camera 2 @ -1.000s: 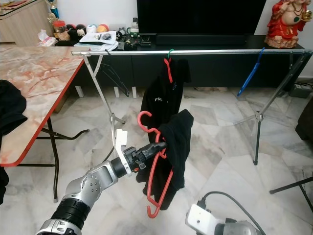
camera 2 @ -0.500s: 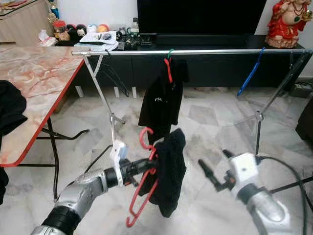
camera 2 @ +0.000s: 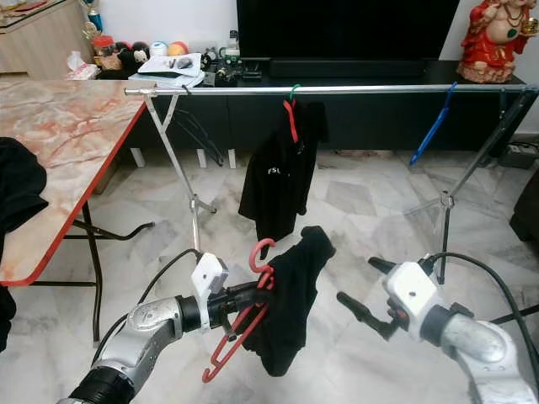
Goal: Hang hanger
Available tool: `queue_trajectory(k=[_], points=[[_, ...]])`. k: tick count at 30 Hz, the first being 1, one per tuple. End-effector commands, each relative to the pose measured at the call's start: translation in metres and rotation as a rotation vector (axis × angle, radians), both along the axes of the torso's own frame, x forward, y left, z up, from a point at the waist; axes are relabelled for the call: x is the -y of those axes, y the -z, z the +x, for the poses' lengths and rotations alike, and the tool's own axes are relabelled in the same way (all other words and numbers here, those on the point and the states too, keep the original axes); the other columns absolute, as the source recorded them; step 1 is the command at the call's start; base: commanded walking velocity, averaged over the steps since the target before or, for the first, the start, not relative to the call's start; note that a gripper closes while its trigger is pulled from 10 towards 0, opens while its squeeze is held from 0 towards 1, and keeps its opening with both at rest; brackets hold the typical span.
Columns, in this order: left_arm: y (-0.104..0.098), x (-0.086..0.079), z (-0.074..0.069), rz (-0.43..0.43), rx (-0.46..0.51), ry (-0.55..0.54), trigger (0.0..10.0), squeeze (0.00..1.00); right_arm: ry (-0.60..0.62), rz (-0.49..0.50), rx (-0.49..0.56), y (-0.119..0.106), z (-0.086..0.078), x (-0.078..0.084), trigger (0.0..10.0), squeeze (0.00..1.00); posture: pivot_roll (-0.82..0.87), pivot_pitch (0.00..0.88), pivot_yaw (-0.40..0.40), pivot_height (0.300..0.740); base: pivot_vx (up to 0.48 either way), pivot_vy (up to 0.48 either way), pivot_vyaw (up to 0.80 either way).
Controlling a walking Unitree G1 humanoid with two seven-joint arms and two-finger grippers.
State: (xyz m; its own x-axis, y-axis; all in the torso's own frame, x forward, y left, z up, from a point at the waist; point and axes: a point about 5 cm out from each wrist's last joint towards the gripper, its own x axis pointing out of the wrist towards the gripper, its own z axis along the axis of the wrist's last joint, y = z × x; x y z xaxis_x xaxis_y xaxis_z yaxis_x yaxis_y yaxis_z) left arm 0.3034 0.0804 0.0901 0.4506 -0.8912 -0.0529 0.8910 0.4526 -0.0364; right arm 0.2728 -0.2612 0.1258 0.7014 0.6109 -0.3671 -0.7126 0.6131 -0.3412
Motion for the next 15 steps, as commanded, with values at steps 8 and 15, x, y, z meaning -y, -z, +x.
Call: queue_trajectory(k=[8, 15], points=[[0.008, -0.001, -0.016, 0.116, 0.114, 0.214, 10.0, 0.00, -0.264, -0.085, -0.093, -0.019, 0.006, 0.002, 10.0, 0.00, -0.09, 0.094, 0.055, 0.740, 0.000, 0.000, 0.00], [0.010, -0.003, -0.016, 0.183, 0.139, 0.262, 10.0, 0.00, -0.453, -0.104, -0.195, -0.021, 0.011, -0.016, 10.0, 0.00, -0.09, 0.102, 0.050, 0.740, 0.000, 0.000, 0.00]])
